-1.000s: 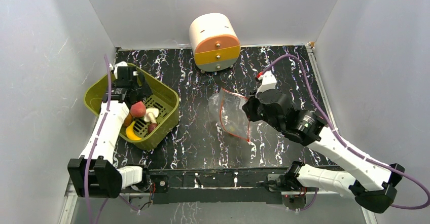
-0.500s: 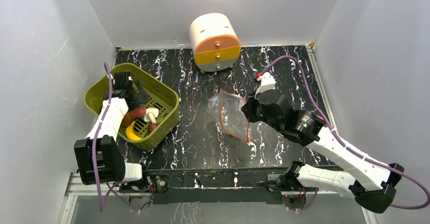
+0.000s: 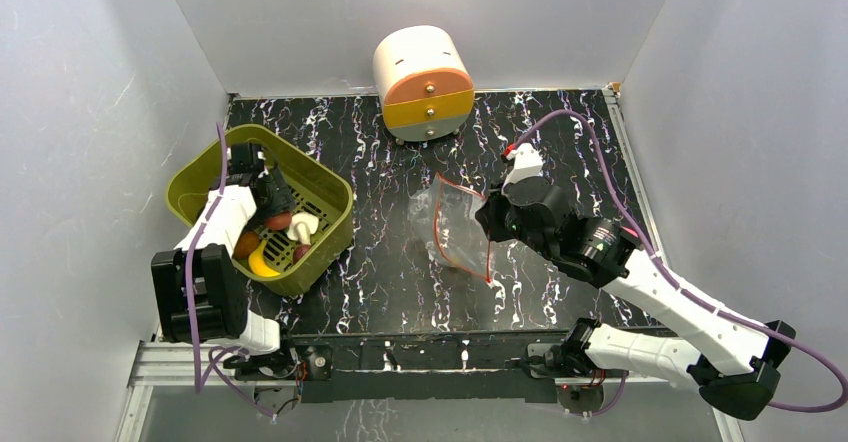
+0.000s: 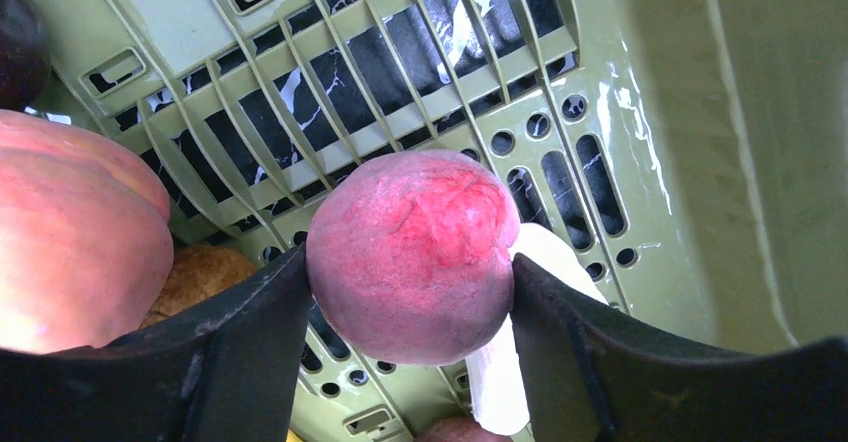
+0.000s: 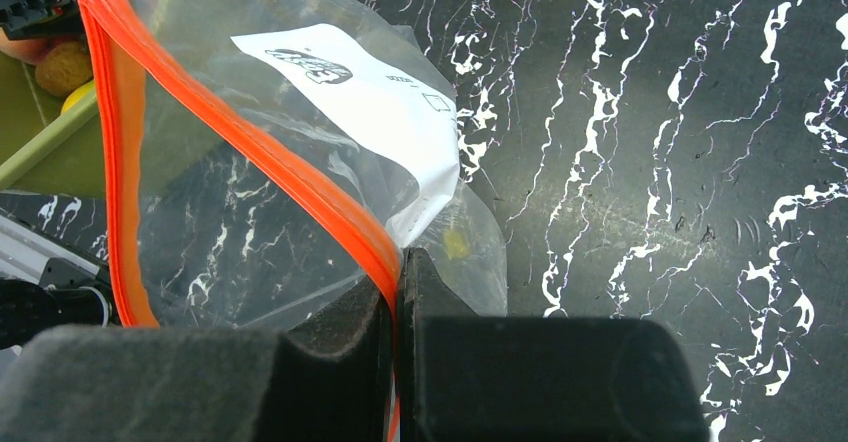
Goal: Place the food in the zip-top bag and seal the zipper
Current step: Pick up the fake fruit from the bin.
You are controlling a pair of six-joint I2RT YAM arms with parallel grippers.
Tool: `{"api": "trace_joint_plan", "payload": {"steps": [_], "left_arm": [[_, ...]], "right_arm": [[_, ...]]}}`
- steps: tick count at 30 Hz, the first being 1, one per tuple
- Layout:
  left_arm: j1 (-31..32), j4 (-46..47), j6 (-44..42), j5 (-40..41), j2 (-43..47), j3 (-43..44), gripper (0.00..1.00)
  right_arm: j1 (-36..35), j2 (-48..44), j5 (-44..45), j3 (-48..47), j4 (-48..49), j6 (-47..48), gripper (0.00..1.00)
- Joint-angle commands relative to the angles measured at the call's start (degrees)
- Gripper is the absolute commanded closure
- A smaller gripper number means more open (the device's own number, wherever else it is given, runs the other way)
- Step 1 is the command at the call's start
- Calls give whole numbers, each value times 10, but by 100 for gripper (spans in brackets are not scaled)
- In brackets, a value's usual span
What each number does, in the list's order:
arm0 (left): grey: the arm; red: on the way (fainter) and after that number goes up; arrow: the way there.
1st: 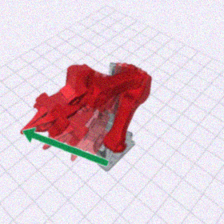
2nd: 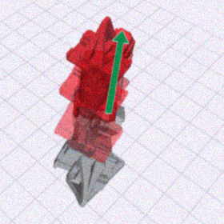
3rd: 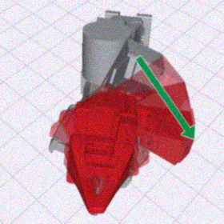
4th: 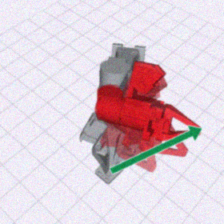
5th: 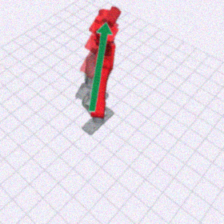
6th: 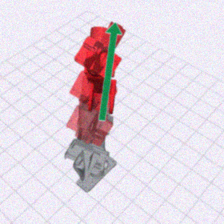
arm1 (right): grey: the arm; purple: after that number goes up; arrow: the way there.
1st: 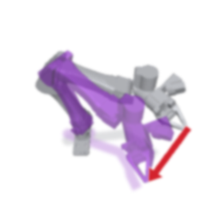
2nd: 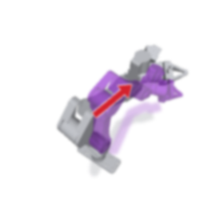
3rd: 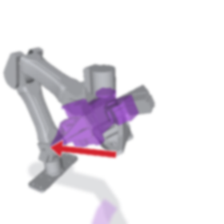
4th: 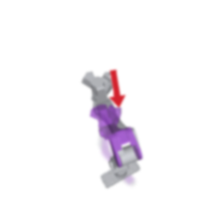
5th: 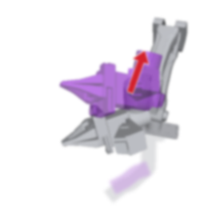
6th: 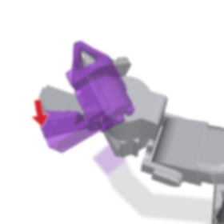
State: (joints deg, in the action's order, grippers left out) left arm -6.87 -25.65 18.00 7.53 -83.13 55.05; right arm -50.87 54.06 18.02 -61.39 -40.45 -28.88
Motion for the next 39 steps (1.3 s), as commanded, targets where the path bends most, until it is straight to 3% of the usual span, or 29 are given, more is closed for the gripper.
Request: {"api": "trace_joint_plan", "payload": {"steps": [1, 11, 21, 39], "left_arm": [[0, -4, -5, -7, 24, -1, 43], [0, -39, 0, -8, 65, 9, 52], [0, -88, 0, -50, 130, 58, 55], [2, -113, -16, -250, 224, 93, 59]], "right_arm": [[2, -13, 9, -8, 17, -8, 100], [2, -12, 11, -6, 11, -24, 100], [2, 17, 67, -42, -12, -31, 100], [2, 43, 122, -94, -66, -40, 100]]}}
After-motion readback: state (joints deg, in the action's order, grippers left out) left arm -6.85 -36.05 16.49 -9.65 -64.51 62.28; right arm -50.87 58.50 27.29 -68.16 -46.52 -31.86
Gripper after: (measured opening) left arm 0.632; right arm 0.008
